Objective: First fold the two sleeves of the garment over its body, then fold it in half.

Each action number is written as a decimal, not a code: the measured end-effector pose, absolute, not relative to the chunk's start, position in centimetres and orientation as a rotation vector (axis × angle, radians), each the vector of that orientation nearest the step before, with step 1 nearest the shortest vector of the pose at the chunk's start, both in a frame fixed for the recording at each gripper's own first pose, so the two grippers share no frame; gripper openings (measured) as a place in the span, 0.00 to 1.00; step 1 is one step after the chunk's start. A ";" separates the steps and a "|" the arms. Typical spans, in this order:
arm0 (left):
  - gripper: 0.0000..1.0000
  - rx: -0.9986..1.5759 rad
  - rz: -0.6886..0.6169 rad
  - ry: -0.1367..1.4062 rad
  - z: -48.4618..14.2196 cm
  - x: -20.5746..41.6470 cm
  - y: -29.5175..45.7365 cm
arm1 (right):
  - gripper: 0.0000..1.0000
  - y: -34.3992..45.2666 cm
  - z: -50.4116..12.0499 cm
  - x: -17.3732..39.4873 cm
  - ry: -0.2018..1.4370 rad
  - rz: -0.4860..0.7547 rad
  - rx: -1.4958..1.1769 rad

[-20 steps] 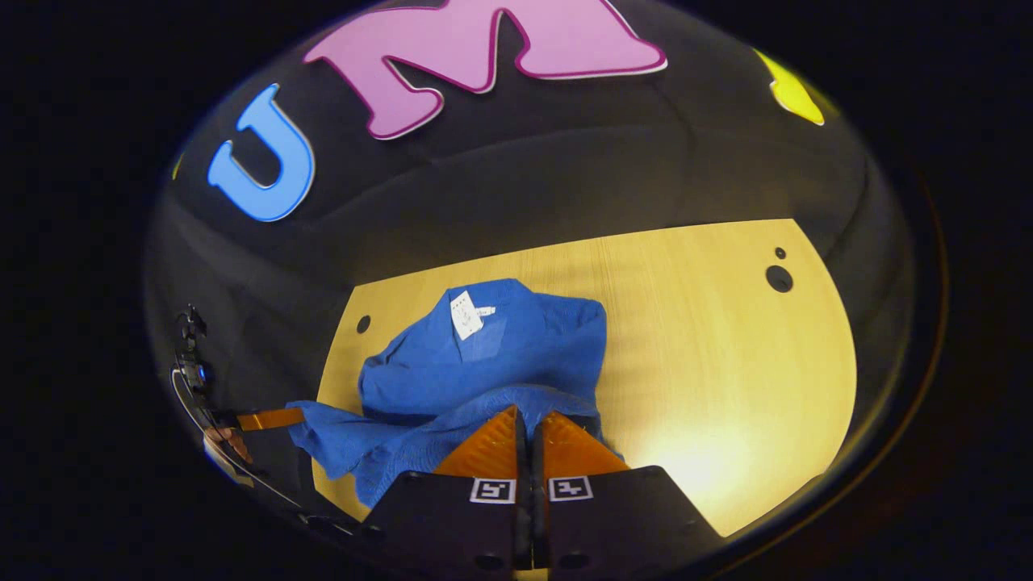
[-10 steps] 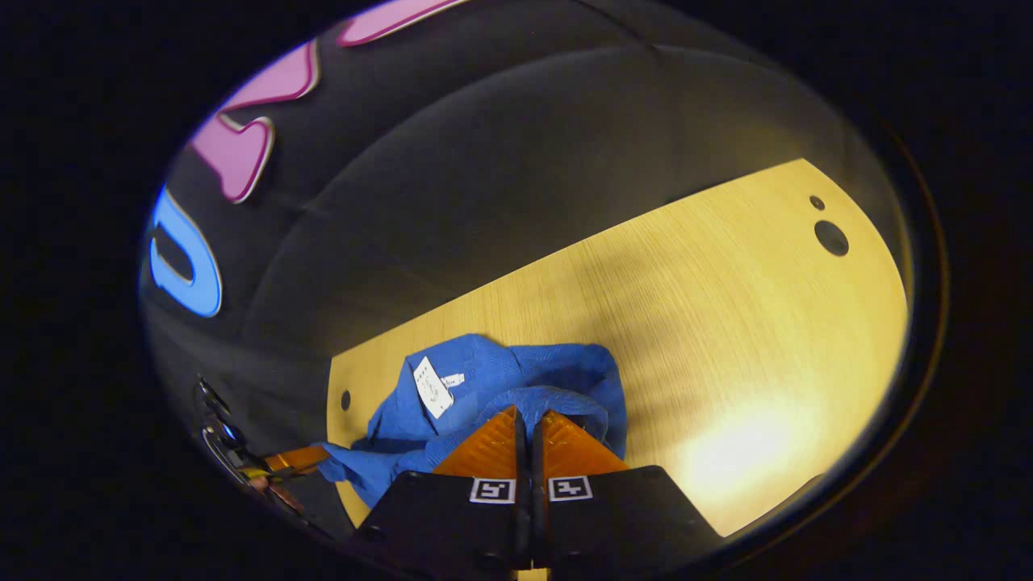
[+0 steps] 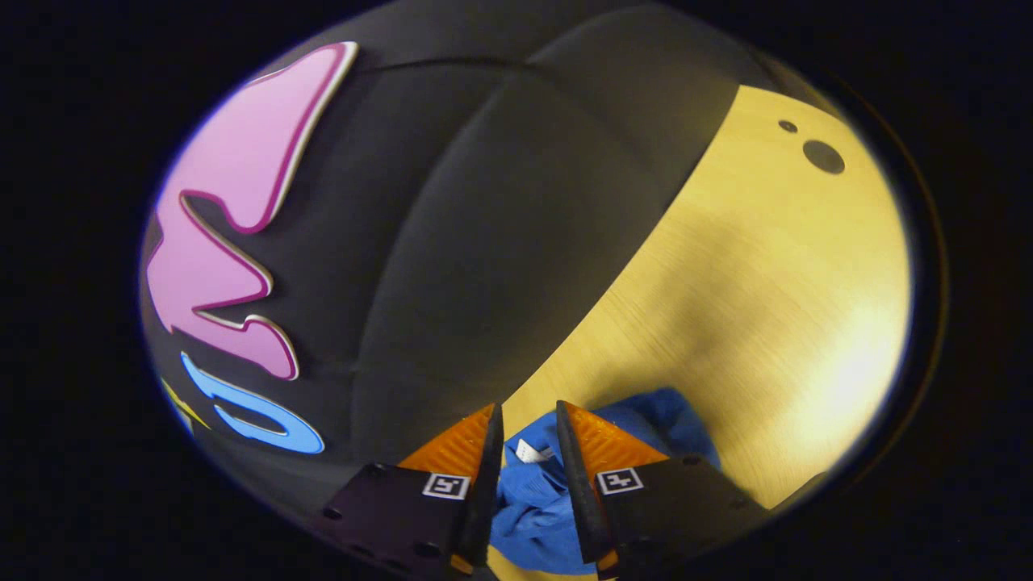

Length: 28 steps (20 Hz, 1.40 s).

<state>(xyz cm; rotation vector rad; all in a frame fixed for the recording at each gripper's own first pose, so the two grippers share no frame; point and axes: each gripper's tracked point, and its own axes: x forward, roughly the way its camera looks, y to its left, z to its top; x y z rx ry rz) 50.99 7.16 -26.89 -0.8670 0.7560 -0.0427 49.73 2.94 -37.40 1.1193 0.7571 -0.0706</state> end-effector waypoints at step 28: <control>0.80 0.057 -0.120 0.063 1.5 14.1 -9.9 | 0.96 3.0 -3.0 14.7 0.096 0.134 0.136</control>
